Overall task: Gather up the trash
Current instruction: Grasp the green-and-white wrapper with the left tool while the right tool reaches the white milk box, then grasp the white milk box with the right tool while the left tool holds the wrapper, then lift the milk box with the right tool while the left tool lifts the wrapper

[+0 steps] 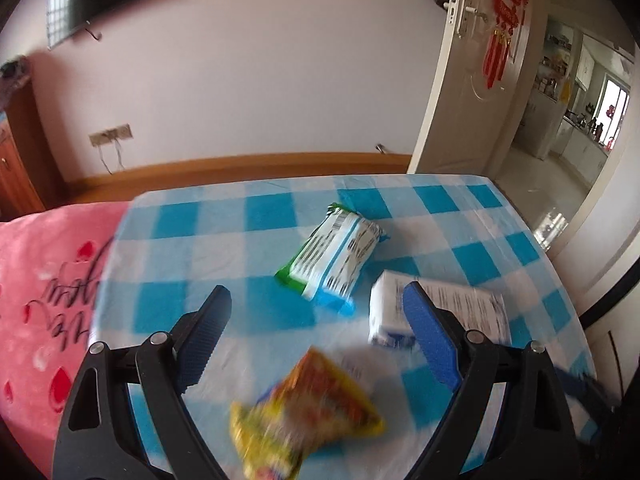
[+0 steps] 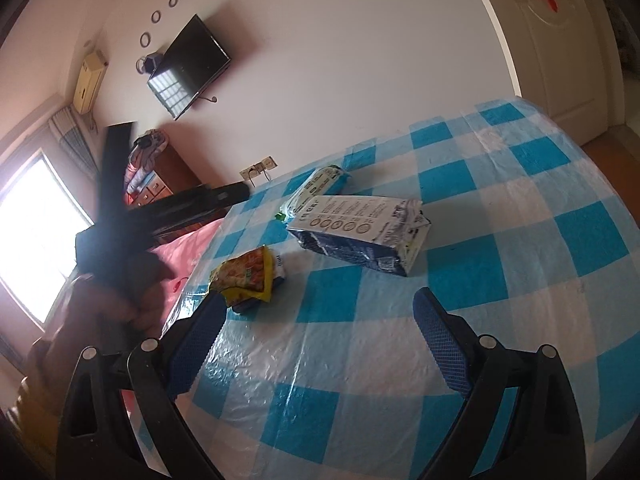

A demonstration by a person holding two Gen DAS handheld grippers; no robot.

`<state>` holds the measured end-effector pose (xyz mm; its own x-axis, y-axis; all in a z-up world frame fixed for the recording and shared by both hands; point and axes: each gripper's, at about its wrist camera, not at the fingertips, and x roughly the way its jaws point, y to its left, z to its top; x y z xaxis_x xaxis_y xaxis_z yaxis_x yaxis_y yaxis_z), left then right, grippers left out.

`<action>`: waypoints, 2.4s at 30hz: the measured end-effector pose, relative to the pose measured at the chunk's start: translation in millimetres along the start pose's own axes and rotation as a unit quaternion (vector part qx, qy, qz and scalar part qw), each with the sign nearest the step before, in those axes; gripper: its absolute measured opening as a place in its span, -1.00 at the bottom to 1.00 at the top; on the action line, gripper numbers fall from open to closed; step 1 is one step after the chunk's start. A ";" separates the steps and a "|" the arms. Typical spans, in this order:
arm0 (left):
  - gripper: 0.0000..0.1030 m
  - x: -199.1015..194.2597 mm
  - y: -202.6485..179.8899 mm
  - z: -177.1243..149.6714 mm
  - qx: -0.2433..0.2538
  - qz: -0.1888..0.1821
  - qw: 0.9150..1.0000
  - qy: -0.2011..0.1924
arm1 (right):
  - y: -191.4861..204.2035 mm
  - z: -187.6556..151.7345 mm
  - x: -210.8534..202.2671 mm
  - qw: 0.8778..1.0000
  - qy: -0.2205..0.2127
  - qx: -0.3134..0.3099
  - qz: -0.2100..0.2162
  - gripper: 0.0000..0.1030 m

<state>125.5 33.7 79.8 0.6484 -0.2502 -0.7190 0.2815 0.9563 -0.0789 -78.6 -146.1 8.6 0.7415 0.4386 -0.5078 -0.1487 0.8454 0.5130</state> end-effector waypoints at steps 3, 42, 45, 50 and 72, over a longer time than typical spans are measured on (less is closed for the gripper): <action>0.71 21.0 -5.7 10.5 0.009 -0.014 1.000 0.009 | -7.3 2.1 0.4 1.000 0.001 0.010 0.004 0.81; -0.09 36.4 -99.8 -45.3 0.085 -0.082 0.985 0.124 | -75.2 22.7 -36.8 0.995 -0.041 0.083 -0.031 0.81; -0.10 22.0 -108.5 -63.0 0.070 -0.091 0.985 0.125 | -81.4 20.4 -38.8 0.994 -0.036 0.096 -0.041 0.81; -0.11 -0.5 -115.8 -92.4 0.030 -0.106 0.987 0.119 | -81.0 15.0 -34.5 0.994 -0.011 0.091 -0.052 0.81; -0.16 -54.8 -90.0 -155.1 -0.076 -0.132 0.984 0.096 | -53.8 -8.1 -6.4 0.986 0.059 -0.017 -0.156 0.60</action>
<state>-45.1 -15.2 19.1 0.4178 -0.4730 -0.7757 0.3026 0.8775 -0.3721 -80.6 -192.0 -21.4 0.6733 0.1859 -0.7156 0.0512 0.9538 0.2960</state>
